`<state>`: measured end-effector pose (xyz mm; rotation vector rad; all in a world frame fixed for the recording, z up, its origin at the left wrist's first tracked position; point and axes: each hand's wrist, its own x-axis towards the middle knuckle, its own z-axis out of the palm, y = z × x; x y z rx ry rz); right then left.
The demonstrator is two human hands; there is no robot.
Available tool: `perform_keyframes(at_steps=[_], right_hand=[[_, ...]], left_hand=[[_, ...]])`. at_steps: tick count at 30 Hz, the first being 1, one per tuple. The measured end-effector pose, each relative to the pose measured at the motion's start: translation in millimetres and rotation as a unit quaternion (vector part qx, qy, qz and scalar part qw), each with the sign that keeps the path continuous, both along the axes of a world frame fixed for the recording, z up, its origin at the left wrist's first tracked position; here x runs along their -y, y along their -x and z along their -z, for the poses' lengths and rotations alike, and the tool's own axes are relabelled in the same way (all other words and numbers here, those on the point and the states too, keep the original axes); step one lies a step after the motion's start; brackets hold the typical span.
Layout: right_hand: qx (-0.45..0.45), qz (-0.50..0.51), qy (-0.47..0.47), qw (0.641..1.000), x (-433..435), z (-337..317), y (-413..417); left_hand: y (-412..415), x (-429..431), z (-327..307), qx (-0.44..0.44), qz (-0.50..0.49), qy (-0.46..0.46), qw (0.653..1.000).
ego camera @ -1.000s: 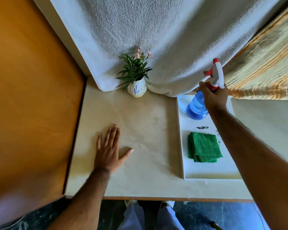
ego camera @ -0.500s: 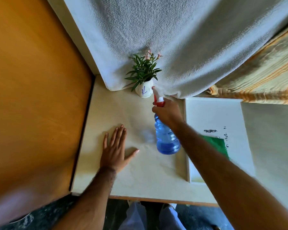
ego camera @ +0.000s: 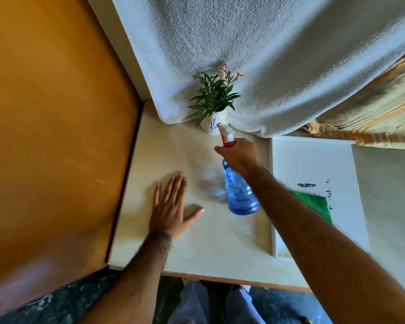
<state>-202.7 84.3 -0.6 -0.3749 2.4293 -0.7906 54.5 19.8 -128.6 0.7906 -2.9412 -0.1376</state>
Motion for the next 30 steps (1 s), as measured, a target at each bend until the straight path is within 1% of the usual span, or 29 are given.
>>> perform_keyframes(at_steps=[3,7,9,12,15,18,20,22,25,30], right_hand=[[0.025,-0.001,-0.001,1.000,0.6,-0.2,-2.9],[0.004,0.009,0.018,1.000,-5.4,-4.3,-3.9],[-0.002,0.033,0.044,0.998,-14.2,-6.9,-2.5],[-0.045,0.083,0.105,0.990,-33.1,-20.3,6.5],[-0.081,0.161,0.191,0.965,-55.7,-43.9,23.8],[-0.102,0.218,0.305,0.922,-80.7,-63.2,44.8],[-0.134,0.234,0.355,0.895,-96.8,-68.2,58.4],[-0.178,0.224,0.367,0.885,-110.8,-64.9,71.3],[-0.227,0.184,0.369,0.882,-126.9,-50.4,89.2],[-0.224,0.155,0.377,0.885,-137.5,-21.0,105.6]], left_hand=[[0.7,0.9,-2.7,0.020,0.001,-0.007,1.000],[0.0,0.1,-6.7,0.022,-0.001,-0.015,1.000],[-0.6,-0.6,-7.5,0.014,-0.002,-0.016,1.000],[-0.1,0.0,-8.0,0.018,-0.001,-0.023,1.000],[-0.2,1.4,-7.8,0.023,0.003,-0.026,0.999],[-0.6,1.2,-7.7,0.021,0.005,-0.022,1.000],[0.6,0.6,-8.0,0.022,0.005,-0.025,0.999],[0.5,0.8,-7.8,0.025,0.004,-0.029,0.999],[1.3,0.9,-7.6,0.026,0.005,-0.028,0.999],[1.8,1.1,-8.1,0.030,0.006,-0.028,0.999]])
